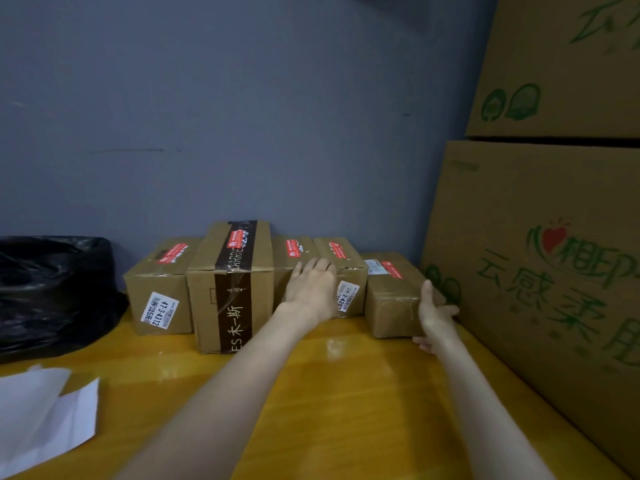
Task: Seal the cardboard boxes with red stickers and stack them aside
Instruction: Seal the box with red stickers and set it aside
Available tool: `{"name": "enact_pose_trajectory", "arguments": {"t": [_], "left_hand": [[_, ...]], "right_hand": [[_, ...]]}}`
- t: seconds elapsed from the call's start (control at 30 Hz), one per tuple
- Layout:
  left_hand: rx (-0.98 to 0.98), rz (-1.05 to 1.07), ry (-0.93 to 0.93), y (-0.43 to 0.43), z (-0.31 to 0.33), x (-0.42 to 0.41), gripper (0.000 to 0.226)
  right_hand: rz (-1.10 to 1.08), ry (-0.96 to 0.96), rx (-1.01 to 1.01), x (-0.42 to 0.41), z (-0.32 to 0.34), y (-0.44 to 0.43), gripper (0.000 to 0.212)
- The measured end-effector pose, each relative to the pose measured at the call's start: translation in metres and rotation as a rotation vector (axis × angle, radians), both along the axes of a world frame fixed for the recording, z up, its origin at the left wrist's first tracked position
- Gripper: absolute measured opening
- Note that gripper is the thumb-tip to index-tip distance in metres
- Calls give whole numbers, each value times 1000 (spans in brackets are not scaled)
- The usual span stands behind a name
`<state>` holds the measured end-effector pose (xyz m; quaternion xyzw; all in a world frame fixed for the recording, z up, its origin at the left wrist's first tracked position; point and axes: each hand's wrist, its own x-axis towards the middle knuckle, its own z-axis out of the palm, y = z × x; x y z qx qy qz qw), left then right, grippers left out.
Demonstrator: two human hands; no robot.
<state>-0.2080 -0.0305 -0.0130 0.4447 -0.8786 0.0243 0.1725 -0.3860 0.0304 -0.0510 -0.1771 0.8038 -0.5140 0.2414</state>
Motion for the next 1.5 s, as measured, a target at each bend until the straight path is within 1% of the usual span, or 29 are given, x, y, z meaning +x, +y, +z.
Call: {"name": "enact_pose_trajectory", "arguments": {"t": [0.17, 0.3, 0.43, 0.47, 0.6, 0.67, 0.77, 0.93, 1.03, 1.13, 1.3, 1.37, 1.43, 1.5], "left_hand": [[-7, -1, -36, 0, 0, -1, 58], [-21, -1, -43, -1, -1, 0, 60], [-29, -1, -52, 0, -3, -1, 64], [-32, 1, -52, 0, -3, -1, 65], [-35, 3, -63, 0, -2, -2, 67], [-35, 3, -69, 0, -2, -1, 67], [-48, 6, -76, 0, -3, -2, 69], [-42, 5, -88, 0, -3, -2, 69], [-30, 7, -89, -1, -1, -1, 67], [-13, 2, -102, -1, -1, 0, 69], [87, -12, -167, 3, 0, 6, 83], [89, -32, -184, 9, -2, 12, 86], [55, -89, -144, 18, -2, 22, 85], [72, -187, -34, 29, 1, 34, 83]], "right_hand": [[-9, 42, 49, -2, 3, -7, 91], [-60, 48, 12, -5, -1, -13, 79], [-70, 181, 8, 0, -1, -14, 79], [-43, 211, 5, 4, 0, -14, 82], [75, 262, -31, 17, -4, -10, 108], [127, 279, -4, 18, -7, -7, 114], [165, 340, 42, 17, -11, -4, 118], [119, 421, 60, 18, -12, -5, 104], [126, 472, 55, 20, -16, -3, 101], [145, 439, 69, 20, -13, -5, 104], [194, 358, 96, 22, -4, -5, 117], [198, 321, 86, 23, -2, -1, 117], [162, 309, 63, 28, 0, 4, 110], [66, 371, -14, 39, 1, 9, 94]]}}
